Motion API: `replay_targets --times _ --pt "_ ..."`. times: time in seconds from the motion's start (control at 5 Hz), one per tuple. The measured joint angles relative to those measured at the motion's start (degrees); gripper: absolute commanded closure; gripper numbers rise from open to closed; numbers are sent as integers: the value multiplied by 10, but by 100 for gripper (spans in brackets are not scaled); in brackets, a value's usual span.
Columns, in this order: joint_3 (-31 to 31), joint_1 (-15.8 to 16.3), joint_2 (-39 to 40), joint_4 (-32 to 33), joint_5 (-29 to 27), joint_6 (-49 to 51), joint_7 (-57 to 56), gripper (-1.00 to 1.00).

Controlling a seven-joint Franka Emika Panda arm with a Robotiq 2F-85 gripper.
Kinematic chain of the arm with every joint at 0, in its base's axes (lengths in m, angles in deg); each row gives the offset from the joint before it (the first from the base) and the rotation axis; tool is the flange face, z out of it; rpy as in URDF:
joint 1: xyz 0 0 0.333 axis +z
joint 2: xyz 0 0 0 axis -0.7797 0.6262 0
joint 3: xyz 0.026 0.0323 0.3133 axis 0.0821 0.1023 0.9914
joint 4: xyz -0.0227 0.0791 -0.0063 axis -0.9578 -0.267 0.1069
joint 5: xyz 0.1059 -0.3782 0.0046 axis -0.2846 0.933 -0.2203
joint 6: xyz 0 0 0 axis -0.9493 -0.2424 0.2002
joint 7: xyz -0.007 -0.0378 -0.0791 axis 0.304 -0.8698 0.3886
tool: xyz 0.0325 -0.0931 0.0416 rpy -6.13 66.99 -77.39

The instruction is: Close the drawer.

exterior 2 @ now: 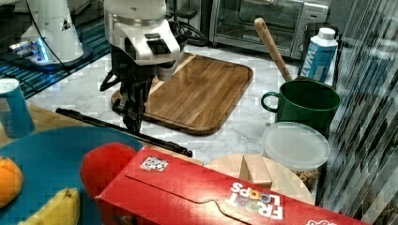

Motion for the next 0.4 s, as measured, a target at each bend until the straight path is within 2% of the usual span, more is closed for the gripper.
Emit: replay_targets --times 0.4 --pt "1 0 1 0 1 -6 -1 100"
